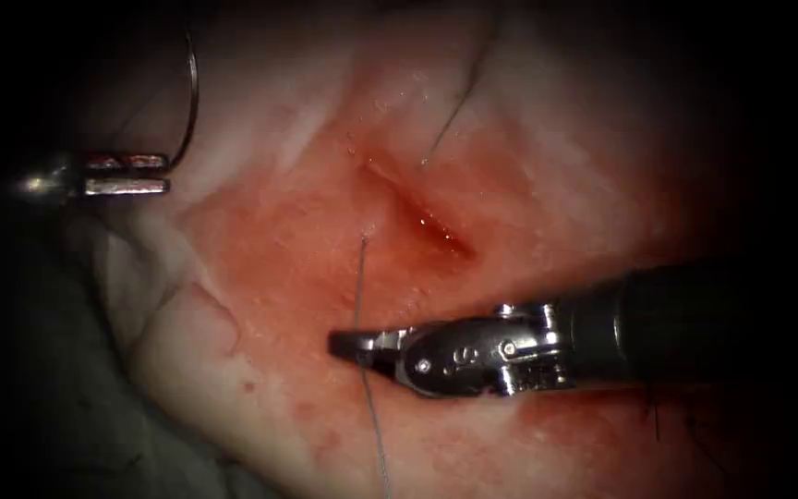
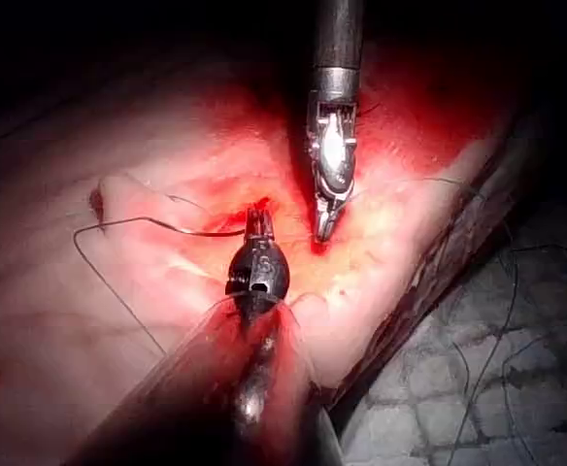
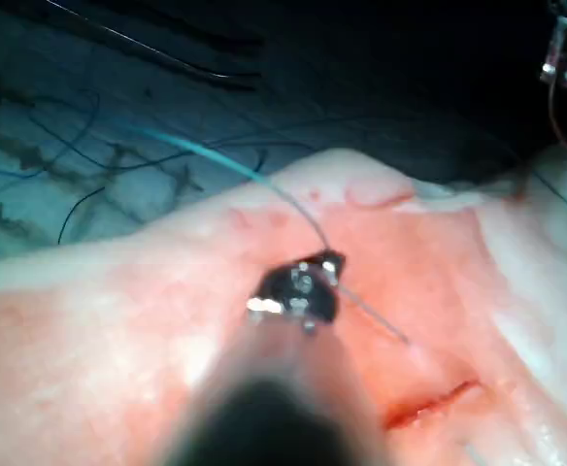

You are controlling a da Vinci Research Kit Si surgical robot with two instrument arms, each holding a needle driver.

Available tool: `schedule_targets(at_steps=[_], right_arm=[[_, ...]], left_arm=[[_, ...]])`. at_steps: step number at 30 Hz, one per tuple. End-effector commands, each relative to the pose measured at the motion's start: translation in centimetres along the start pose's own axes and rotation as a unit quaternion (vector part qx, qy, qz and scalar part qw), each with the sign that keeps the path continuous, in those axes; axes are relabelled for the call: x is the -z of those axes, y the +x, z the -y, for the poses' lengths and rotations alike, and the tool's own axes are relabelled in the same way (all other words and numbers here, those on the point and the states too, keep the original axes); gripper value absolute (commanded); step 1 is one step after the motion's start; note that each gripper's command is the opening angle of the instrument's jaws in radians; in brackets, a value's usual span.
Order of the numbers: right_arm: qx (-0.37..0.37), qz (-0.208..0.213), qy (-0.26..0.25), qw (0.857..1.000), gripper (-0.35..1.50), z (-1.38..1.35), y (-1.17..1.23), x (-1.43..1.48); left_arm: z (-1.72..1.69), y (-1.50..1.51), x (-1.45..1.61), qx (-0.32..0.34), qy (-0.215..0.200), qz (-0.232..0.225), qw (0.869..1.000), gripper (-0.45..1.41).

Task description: Wound Closure

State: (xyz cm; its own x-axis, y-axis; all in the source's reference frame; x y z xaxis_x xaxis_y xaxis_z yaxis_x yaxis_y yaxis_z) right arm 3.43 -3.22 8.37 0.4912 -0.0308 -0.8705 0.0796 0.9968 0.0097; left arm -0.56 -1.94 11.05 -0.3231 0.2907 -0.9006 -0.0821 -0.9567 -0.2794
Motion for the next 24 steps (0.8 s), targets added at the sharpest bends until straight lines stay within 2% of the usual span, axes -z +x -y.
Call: schedule_targets(at_steps=[1,11,19,23,24], right_arm=[[0.001,-0.005,0.006,1.0,-0.35,0.14,0.1,-0.03],[0.009,-0.019,0.026,0.999,-0.35,0.55,0.49,0.25],[0.019,-0.026,0.041,0.999,-0.35,0.86,0.69,0.4],[0.019,-0.035,0.037,0.999,-0.35,0.89,0.74,0.42],[0.018,-0.039,0.033,0.999,-0.25,0.87,0.74,0.43]], left_arm=[[-0.03,-0.05,-0.07,0.001,-0.001,0.0,1.0,-0.45],[-0.04,-0.05,-0.07,0.001,-0.001,0.0,1.0,-0.45],[-0.04,-0.05,-0.07,0.001,-0.001,0.0,1.0,-0.45],[-0.04,-0.05,-0.07,0.001,-0.001,0.0,1.0,-0.45],[-0.04,-0.05,-0.07,0.001,-0.001,0.0,1.0,-0.45]])
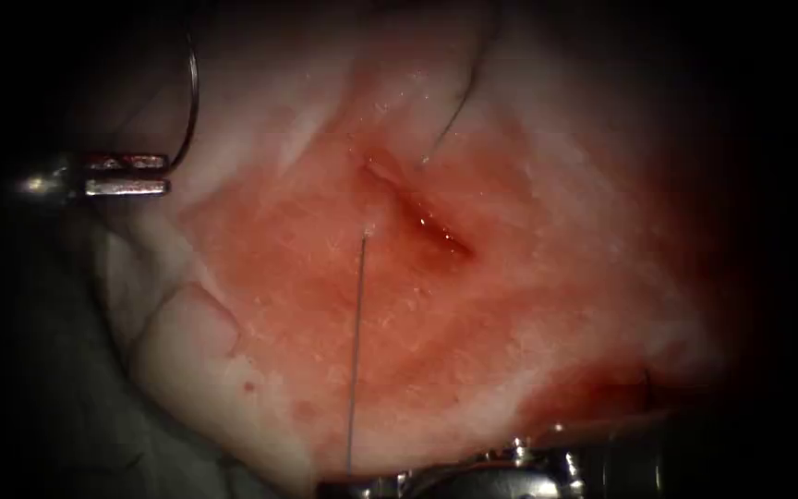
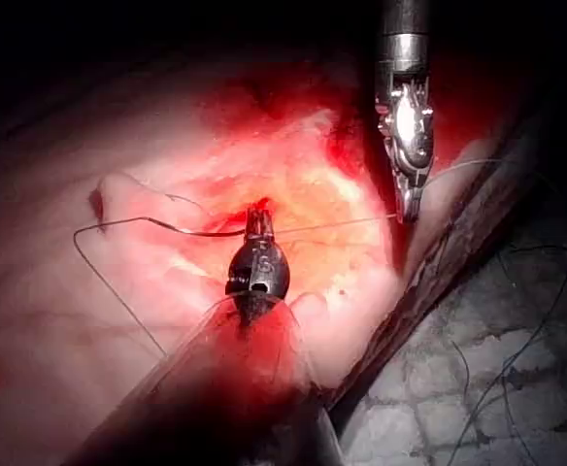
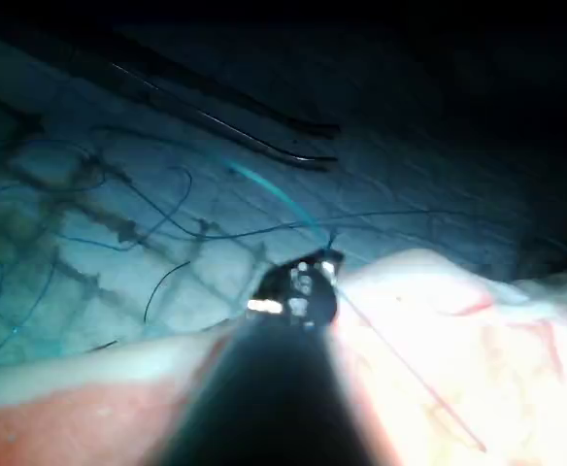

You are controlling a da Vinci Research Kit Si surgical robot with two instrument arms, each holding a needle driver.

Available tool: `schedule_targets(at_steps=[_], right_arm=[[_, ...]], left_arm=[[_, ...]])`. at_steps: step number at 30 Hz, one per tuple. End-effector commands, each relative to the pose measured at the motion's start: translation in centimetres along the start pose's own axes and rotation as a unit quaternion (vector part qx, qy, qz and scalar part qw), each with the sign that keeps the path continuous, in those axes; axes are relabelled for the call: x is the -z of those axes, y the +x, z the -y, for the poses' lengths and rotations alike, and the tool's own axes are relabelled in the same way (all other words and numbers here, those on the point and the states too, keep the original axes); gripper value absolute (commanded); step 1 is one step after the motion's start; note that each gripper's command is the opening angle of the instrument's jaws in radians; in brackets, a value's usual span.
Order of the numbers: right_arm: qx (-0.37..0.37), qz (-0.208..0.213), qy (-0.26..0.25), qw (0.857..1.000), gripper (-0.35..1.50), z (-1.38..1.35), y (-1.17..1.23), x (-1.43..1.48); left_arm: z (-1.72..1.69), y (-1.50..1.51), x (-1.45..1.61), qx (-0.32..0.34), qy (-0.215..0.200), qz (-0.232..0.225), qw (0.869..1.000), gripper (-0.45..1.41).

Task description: Wound Closure

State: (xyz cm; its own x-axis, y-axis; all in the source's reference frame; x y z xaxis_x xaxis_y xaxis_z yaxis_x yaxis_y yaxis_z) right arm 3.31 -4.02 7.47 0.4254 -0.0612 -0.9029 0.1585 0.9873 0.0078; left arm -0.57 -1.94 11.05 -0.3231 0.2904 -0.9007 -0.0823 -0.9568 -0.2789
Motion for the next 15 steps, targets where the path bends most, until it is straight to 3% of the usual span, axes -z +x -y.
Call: schedule_targets(at_steps=[1,2,3,5,11,15], right_arm=[[-0.002,-0.007,-0.012,1.0,0.12,0.03,-0.01,-0.05],[-0.005,-0.007,-0.027,1.0,0.61,-0.01,-0.02,-0.03],[-0.006,-0.005,-0.034,0.999,0.86,-0.04,-0.02,-0.02],[-0.015,-0.001,-0.051,0.999,1.13,-0.19,-0.05,0.07],[-0.032,0.007,-0.063,0.997,1.14,-0.59,-0.26,0.34],[-0.038,0.015,-0.074,0.996,1.11,-0.83,-0.5,0.35]], left_arm=[[-0.03,-0.05,-0.07,0.001,-0.001,0.0,1.0,-0.45],[-0.03,-0.05,-0.07,0.001,-0.001,0.0,1.0,-0.45],[-0.03,-0.05,-0.07,0.001,-0.001,0.0,1.0,-0.45],[-0.04,-0.05,-0.07,0.001,-0.001,0.0,1.0,-0.45],[-0.04,-0.05,-0.07,0.001,-0.002,0.001,1.0,-0.45],[-0.04,-0.05,-0.07,0.001,-0.001,0.001,1.0,-0.45]])
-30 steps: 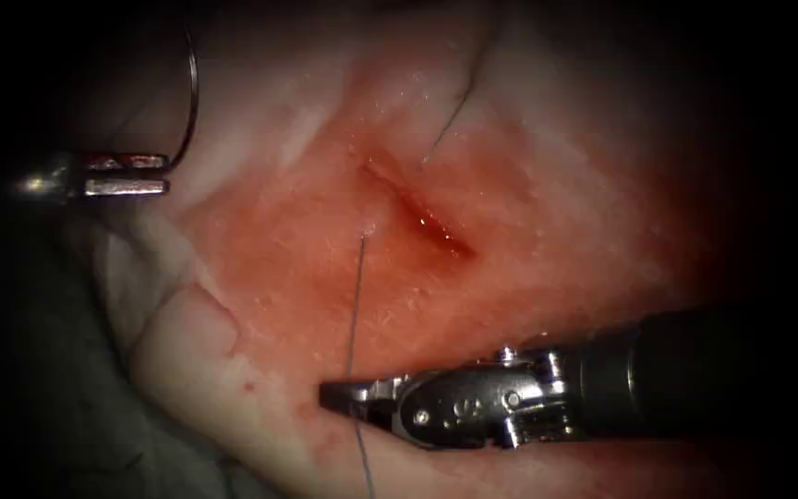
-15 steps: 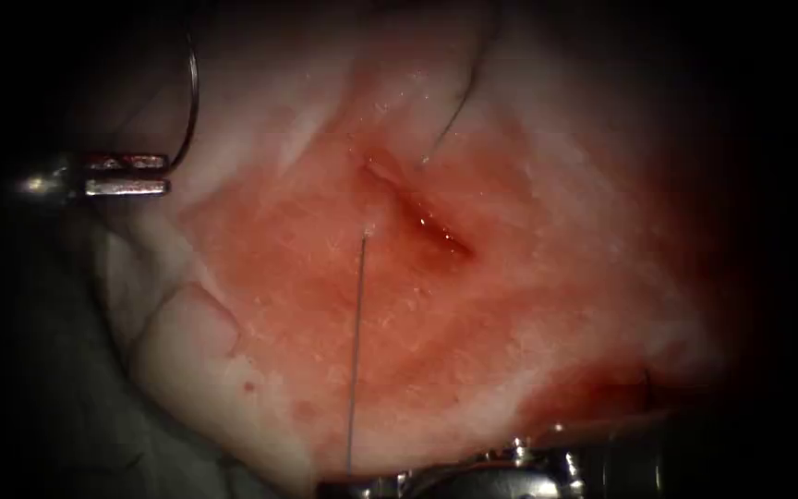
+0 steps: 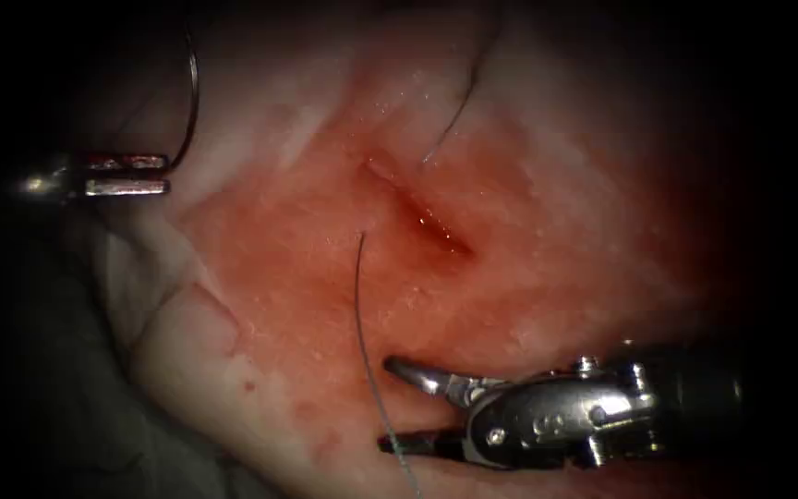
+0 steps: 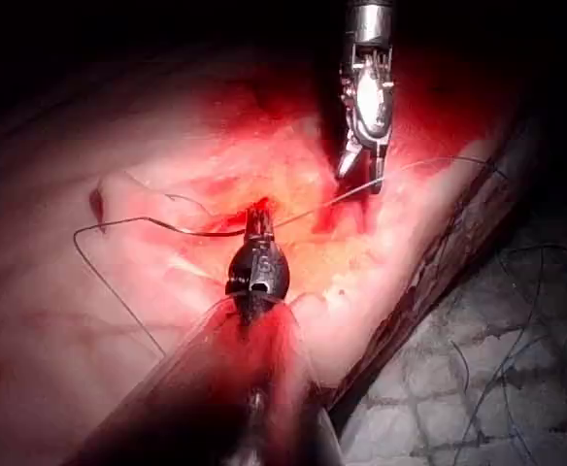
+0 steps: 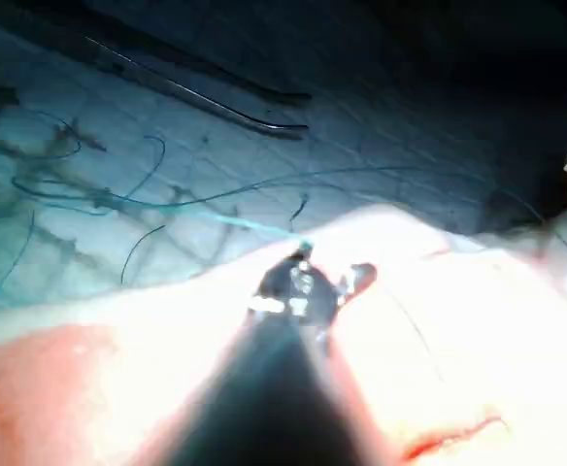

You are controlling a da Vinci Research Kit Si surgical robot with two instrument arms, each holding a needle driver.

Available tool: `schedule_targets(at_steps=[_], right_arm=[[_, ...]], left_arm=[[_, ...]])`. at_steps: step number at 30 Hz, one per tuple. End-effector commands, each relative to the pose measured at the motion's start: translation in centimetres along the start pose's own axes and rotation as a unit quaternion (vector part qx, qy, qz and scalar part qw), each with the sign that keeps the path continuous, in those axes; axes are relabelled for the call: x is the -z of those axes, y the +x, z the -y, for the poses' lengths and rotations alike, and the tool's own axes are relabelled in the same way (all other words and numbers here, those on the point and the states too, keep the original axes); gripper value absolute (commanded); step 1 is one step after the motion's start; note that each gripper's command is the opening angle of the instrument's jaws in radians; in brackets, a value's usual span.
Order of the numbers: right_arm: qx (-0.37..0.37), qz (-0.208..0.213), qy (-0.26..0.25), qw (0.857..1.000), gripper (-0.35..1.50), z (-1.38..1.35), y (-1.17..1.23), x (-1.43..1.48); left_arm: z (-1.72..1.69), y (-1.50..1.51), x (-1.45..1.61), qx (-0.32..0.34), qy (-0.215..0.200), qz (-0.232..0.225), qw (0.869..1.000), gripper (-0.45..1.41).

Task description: Wound Closure

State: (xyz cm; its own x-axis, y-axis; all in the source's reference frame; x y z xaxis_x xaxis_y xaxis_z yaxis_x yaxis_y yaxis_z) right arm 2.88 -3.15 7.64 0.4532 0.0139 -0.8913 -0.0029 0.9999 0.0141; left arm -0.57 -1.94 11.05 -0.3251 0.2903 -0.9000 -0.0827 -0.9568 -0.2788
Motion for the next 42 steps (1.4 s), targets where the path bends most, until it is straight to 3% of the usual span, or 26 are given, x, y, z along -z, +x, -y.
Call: schedule_targets(at_steps=[1,9,15,21,24,26,27,30,36,42], right_arm=[[-0.001,0.005,-0.006,1.0,1.09,-0.09,-0.16,-0.13],[-0.001,0.028,-0.037,0.999,1.09,-0.5,-0.55,-0.57],[0.003,0.035,-0.046,0.998,1.06,-0.58,-0.75,-0.88],[0.005,0.041,-0.055,0.998,0.89,-0.62,-0.83,-1.08],[0.005,0.043,-0.057,0.997,0.61,-0.64,-0.84,-1.15],[0.006,0.037,-0.05,0.998,-0.2,-0.63,-0.85,-1.15],[0.007,0.03,-0.039,0.999,-0.35,-0.62,-0.86,-1.14],[0.01,0.011,-0.015,1.0,-0.35,-0.58,-0.87,-1.06],[-0.002,0.02,-0.008,1.0,-0.35,-0.43,-0.87,-0.86],[0.001,0.012,0.009,1.0,-0.35,-0.12,-0.68,-0.7]], left_arm=[[-0.04,-0.05,-0.07,0.001,-0.003,-0.001,1.0,-0.45],[-0.04,-0.05,-0.07,0.0,-0.003,-0.001,1.0,-0.45],[-0.04,-0.05,-0.07,0.0,-0.003,-0.001,1.0,-0.45],[-0.04,-0.06,-0.07,0.0,-0.003,-0.001,1.0,-0.45],[-0.04,-0.06,-0.07,0.0,-0.003,-0.001,1.0,-0.45],[-0.04,-0.06,-0.07,0.0,-0.003,-0.001,1.0,-0.45],[-0.04,-0.06,-0.07,0.0,-0.003,-0.001,1.0,-0.45],[-0.04,-0.06,-0.07,0.0,-0.004,0.0,1.0,-0.45],[-0.04,-0.06,-0.07,0.003,-0.004,0.0,1.0,-0.45],[-0.04,-0.06,-0.08,0.003,-0.004,0.0,1.0,-0.45]])
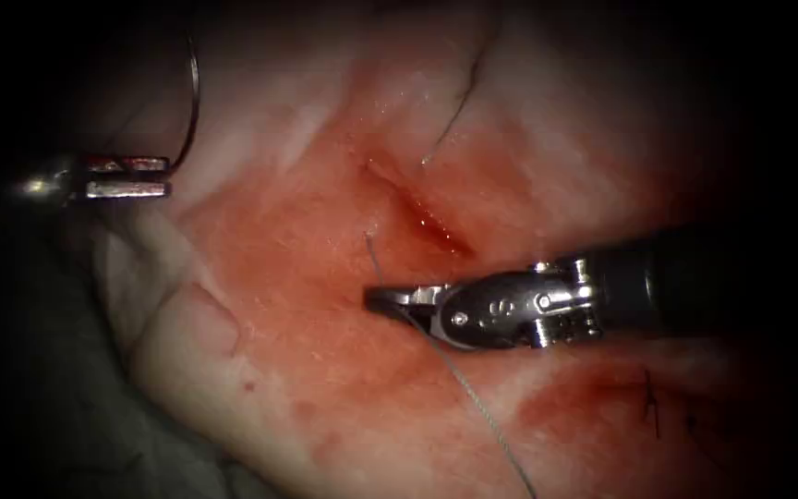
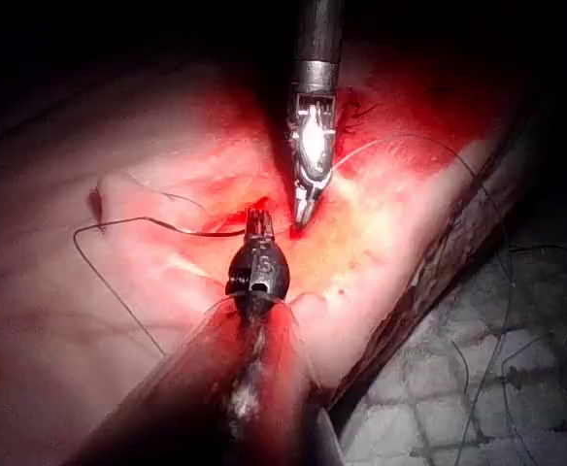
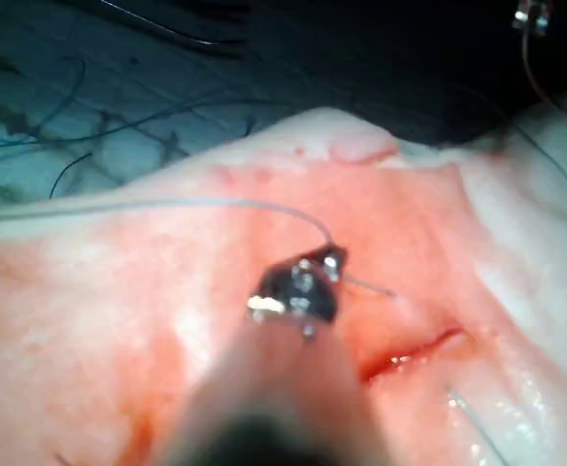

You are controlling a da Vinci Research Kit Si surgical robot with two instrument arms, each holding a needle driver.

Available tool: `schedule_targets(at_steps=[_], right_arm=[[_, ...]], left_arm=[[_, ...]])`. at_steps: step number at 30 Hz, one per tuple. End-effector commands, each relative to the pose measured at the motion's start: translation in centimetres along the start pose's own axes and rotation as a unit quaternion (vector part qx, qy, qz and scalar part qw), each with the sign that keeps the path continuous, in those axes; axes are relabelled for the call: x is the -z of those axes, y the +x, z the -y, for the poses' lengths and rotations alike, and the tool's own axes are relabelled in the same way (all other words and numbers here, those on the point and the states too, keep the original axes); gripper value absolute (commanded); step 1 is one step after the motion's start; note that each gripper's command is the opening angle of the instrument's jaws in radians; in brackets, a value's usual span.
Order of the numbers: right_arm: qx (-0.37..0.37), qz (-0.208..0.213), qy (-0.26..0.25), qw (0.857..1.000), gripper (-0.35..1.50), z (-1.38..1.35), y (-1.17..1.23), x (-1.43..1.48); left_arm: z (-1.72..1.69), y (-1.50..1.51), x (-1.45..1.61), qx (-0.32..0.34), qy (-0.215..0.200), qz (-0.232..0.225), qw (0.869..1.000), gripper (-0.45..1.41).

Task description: Wound Closure

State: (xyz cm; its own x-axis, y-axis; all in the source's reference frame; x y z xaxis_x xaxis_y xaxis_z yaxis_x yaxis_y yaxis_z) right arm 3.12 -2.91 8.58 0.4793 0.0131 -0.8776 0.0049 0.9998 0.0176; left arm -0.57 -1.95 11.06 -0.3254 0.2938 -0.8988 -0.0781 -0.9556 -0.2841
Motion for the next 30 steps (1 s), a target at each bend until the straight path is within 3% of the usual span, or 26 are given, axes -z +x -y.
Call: schedule_targets(at_steps=[1,15,22,23,25,26,30], right_arm=[[0.001,-0.004,0.007,1.0,-0.35,0.17,0.1,-0.04],[0.008,-0.027,0.041,0.999,-0.35,0.79,0.87,0.13],[0.005,-0.025,0.033,0.999,-0.35,0.7,0.83,0.1],[0.003,-0.021,0.021,1.0,-0.23,0.64,0.78,0.08],[0.001,-0.017,0.0,1.0,0.76,0.6,0.75,0.08],[-0.002,-0.014,-0.017,1.0,1.09,0.57,0.73,0.08],[-0.01,-0.011,-0.036,0.999,1.28,0.51,0.71,0.09]], left_arm=[[-0.03,-0.05,-0.07,0.001,-0.001,0.0,1.0,-0.45],[-0.04,-0.05,-0.08,0.001,-0.001,0.0,1.0,-0.45],[-0.04,-0.05,-0.08,0.001,0.0,0.0,1.0,-0.45],[-0.04,-0.05,-0.09,0.001,0.0,0.0,1.0,-0.45],[-0.04,-0.05,-0.09,0.001,0.0,0.0,1.0,-0.45],[-0.04,-0.05,-0.09,0.001,0.0,0.0,1.0,-0.45],[-0.04,-0.05,-0.09,0.001,-0.002,-0.001,1.0,-0.45]])
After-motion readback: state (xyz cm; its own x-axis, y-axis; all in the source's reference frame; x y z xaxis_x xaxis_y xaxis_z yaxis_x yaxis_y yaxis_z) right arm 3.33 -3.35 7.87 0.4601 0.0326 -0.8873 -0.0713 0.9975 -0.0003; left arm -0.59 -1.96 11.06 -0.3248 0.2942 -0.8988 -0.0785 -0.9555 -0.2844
